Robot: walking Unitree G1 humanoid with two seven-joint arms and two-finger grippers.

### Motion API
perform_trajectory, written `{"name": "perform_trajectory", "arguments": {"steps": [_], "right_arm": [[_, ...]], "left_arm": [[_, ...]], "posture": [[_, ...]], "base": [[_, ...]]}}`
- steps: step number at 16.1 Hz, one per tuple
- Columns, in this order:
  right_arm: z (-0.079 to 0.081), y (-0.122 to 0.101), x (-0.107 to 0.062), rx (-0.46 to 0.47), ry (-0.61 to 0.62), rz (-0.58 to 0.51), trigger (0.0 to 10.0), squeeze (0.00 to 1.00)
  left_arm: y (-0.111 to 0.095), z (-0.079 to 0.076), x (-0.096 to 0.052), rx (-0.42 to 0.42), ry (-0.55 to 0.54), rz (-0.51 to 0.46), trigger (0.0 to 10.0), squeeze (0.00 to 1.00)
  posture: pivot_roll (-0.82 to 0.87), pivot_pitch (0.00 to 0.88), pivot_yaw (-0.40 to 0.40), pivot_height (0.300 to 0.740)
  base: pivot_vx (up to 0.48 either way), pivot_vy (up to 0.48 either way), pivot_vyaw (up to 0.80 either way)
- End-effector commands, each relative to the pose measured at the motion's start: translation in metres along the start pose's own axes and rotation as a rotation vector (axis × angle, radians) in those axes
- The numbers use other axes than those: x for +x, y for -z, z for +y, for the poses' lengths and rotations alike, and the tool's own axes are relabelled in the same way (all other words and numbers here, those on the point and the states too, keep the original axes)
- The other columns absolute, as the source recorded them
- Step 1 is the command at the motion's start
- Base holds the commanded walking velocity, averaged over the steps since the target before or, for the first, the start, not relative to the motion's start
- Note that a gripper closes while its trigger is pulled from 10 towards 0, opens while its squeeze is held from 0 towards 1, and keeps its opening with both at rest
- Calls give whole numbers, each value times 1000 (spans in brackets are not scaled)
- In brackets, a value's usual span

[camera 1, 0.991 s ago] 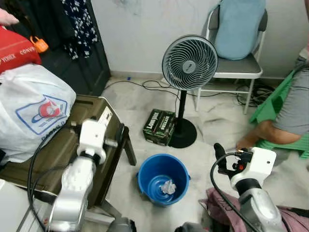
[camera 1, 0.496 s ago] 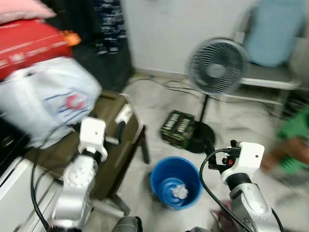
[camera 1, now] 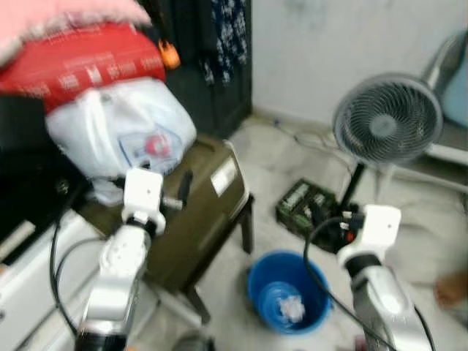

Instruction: Clean up the room

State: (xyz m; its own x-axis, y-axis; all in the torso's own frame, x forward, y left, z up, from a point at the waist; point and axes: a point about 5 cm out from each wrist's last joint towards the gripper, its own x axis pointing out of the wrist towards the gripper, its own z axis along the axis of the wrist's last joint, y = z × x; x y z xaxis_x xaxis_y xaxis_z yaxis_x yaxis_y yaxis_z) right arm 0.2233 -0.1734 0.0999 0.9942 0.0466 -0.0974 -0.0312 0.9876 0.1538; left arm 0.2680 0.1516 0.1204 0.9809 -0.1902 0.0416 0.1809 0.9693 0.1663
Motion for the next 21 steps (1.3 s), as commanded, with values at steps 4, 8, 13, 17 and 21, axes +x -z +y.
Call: {"name": "perform_trajectory", "arguments": {"steps": [4, 8, 13, 17, 21], "right_arm": [[8, 3, 13, 7, -70, 24, 10000, 0], [10, 3, 14, 5, -91, 31, 10000, 0], [9, 4, 9, 18, -68, 28, 10000, 0], [10, 4, 7, 23, -61, 28, 10000, 0], [11, 5, 7, 26, -69, 34, 10000, 0]], "left_arm": [[11, 9, -22, 17, -93, 61, 10000, 0], [14, 7, -28, 7, -92, 70, 10000, 0], [12, 7, -21, 10, -57, 74, 10000, 0], [11, 7, -20, 17, -42, 73, 10000, 0], [11, 8, -22, 19, -36, 77, 10000, 0]], "posture": [[5, 0, 1, 740], [-9, 0, -1, 740], [-42, 0, 32, 740], [-40, 0, 33, 740], [-35, 0, 27, 740]], "base": [[0, 0, 800], [0, 0, 800], [0, 0, 800], [0, 0, 800], [0, 0, 800]]}}
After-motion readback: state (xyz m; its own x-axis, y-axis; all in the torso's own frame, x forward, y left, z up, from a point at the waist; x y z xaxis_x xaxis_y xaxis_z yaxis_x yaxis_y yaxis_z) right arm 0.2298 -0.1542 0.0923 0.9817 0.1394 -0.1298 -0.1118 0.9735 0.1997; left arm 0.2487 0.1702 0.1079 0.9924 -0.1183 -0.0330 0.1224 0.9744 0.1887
